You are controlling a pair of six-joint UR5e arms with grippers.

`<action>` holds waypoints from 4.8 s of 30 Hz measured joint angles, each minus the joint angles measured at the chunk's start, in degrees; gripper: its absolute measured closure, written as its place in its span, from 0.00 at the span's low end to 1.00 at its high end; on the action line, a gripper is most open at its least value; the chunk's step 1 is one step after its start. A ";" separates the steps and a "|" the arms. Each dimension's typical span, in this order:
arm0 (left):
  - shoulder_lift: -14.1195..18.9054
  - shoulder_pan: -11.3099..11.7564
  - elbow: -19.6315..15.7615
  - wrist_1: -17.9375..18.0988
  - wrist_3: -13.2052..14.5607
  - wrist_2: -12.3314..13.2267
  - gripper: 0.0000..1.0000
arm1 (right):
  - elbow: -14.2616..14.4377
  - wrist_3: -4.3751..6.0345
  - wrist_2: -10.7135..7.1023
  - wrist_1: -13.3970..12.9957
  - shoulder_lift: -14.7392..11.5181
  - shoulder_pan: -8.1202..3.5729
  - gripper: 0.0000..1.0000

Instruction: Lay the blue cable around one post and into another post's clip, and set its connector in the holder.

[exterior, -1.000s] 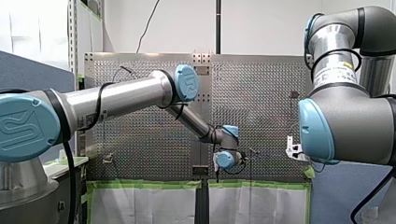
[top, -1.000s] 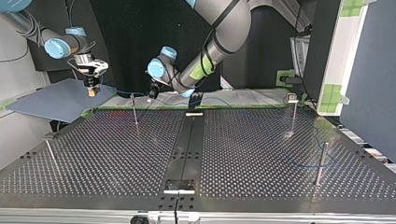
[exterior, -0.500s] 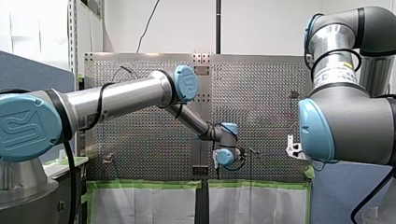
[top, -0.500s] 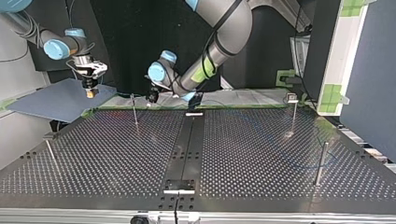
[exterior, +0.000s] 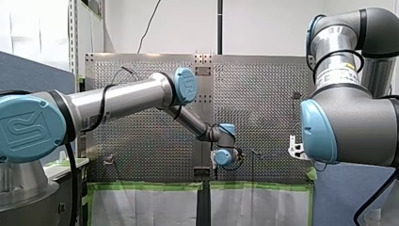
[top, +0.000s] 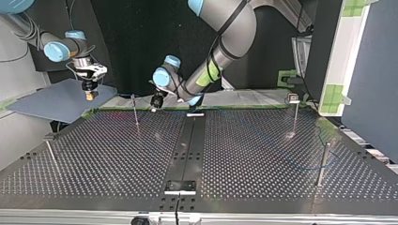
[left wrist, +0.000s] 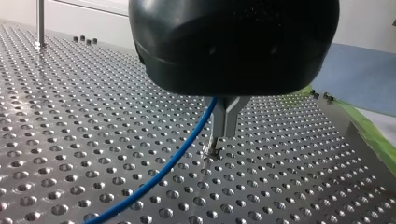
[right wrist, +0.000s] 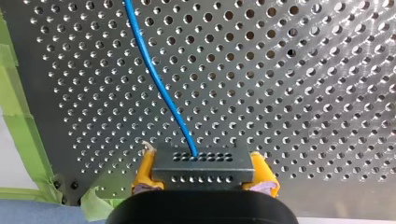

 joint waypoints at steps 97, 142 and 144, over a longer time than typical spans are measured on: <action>7.62 0.57 -8.55 -8.78 13.52 0.37 0.06 | -8.20 -1.19 5.28 3.34 2.71 0.61 1.00; 7.72 -6.28 -9.47 -5.45 9.66 1.75 0.06 | -8.19 -1.07 4.33 3.19 2.74 1.02 1.00; 7.72 -6.28 -9.48 -5.45 9.63 1.75 0.06 | -8.19 -1.07 4.33 3.18 2.74 1.00 1.00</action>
